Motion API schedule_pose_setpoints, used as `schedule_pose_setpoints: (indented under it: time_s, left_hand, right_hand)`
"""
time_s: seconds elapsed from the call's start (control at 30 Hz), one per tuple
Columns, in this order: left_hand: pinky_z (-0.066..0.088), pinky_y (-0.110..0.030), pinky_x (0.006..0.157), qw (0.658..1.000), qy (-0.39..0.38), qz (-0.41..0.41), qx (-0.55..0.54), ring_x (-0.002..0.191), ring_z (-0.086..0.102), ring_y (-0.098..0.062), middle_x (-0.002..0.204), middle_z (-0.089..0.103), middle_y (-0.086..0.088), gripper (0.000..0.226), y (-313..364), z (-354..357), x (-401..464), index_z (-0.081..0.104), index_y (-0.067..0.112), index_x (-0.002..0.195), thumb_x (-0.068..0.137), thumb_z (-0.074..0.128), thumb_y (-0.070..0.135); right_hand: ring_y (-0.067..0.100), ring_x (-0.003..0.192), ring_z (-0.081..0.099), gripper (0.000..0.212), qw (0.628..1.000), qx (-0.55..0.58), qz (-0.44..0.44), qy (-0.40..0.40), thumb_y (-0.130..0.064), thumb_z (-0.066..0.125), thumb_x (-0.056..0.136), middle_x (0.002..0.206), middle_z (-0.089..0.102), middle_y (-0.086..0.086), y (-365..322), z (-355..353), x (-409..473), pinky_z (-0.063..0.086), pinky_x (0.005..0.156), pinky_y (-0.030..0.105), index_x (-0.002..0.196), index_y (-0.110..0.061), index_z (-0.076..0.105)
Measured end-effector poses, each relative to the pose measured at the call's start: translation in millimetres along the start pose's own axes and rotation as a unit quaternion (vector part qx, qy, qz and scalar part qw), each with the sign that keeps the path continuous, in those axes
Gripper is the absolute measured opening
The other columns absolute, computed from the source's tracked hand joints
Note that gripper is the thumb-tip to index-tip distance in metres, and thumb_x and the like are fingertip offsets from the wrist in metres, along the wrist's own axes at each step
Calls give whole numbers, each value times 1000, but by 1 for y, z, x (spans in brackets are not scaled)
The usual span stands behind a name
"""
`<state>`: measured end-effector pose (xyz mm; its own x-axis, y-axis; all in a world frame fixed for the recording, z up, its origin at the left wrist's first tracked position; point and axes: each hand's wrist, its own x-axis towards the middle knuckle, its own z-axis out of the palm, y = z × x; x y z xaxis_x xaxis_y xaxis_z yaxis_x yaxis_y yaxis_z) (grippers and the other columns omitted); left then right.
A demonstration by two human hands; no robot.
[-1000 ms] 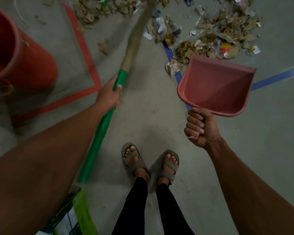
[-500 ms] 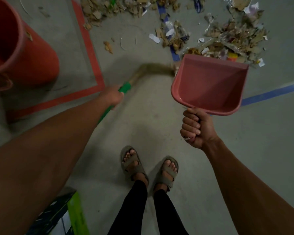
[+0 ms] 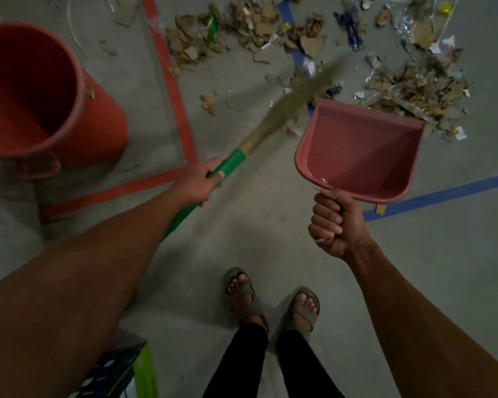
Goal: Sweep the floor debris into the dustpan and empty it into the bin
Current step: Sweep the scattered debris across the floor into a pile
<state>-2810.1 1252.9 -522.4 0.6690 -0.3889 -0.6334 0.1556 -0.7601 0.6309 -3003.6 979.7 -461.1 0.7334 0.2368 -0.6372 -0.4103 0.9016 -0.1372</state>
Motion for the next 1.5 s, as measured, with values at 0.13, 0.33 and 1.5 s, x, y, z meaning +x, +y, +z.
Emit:
schedule_pose_setpoints:
  time_s: [0.13,0.33,1.5]
  left_hand:
    - [55,-30,50,987,-140,-25,81,61,61,-20,103,70,-8,48,-1,1,10,43,43,152,107,48,28]
    - [62,-46,75,978,-17,-88,190,85,72,-36,108,71,-20,30,9,-1,53,58,15,128,106,45,31]
    - [59,-39,75,962,217,-145,82,77,73,-32,91,74,-17,44,7,-144,147,67,10,110,107,39,44]
  right_hand:
    - [7,32,11,44,1000,-10,3,10,-23,43,99,43,15,-9,-1,10,14,9,38,22,56,-23,35]
    - [7,31,12,42,1000,-21,8,22,-23,45,98,43,16,-9,6,15,26,10,38,21,59,-24,31]
    - [7,31,12,43,1000,1,14,-11,-22,46,99,39,25,-8,-24,79,155,10,36,20,57,-22,36]
